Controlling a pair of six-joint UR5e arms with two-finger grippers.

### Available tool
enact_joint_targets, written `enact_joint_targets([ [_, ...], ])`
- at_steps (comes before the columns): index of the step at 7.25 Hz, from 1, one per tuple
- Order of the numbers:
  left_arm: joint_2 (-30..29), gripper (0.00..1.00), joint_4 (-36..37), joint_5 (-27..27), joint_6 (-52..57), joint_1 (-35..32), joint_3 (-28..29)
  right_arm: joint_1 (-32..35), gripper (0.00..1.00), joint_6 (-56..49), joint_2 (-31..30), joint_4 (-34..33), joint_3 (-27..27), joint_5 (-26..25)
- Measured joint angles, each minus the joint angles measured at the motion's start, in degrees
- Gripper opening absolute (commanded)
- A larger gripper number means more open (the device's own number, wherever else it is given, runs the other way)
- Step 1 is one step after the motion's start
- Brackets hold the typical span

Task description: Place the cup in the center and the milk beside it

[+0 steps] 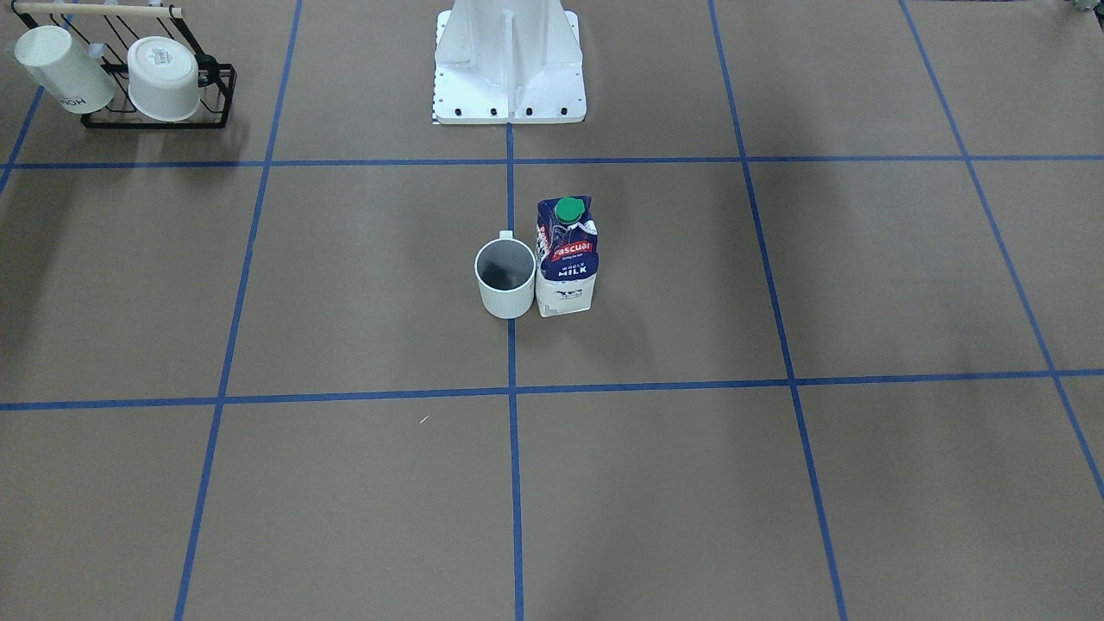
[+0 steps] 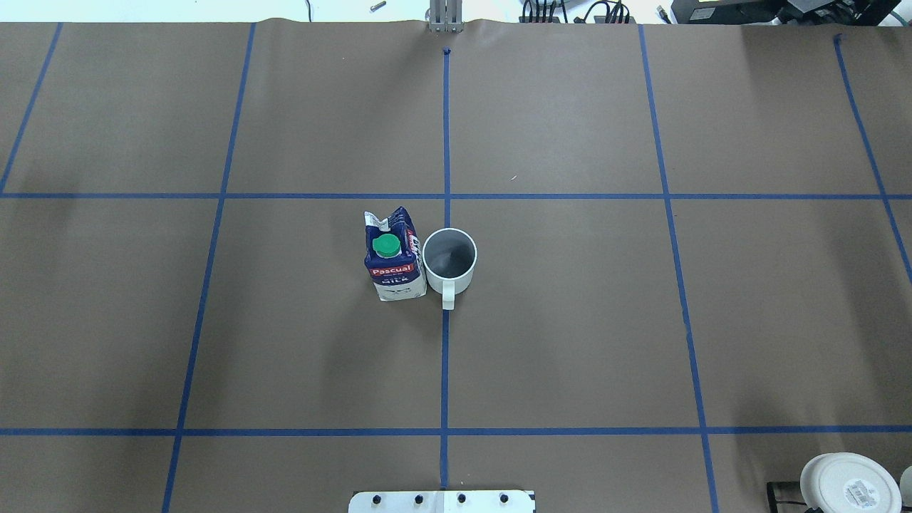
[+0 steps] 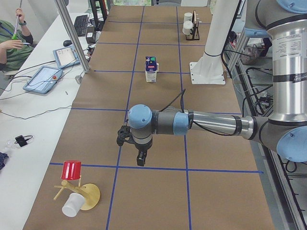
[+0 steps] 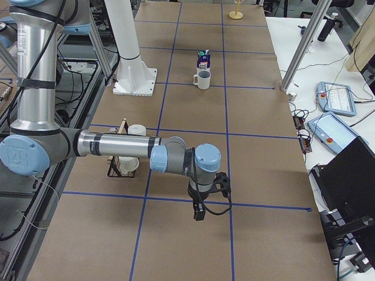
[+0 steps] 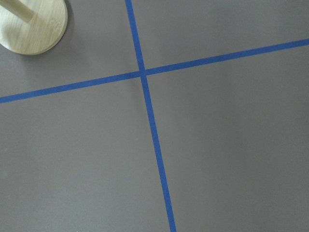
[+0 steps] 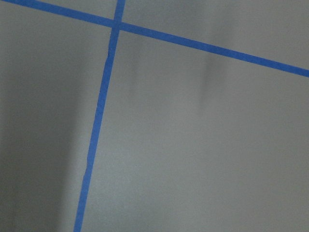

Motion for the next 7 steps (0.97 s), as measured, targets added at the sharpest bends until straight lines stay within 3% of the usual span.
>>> enact_joint_targets([
  [7,0.89,0.99,-2.67,0.42,-0.11,-0.33,-0.75,0.16,1.0,-0.06,0.72,0.03,0.38,3.14],
])
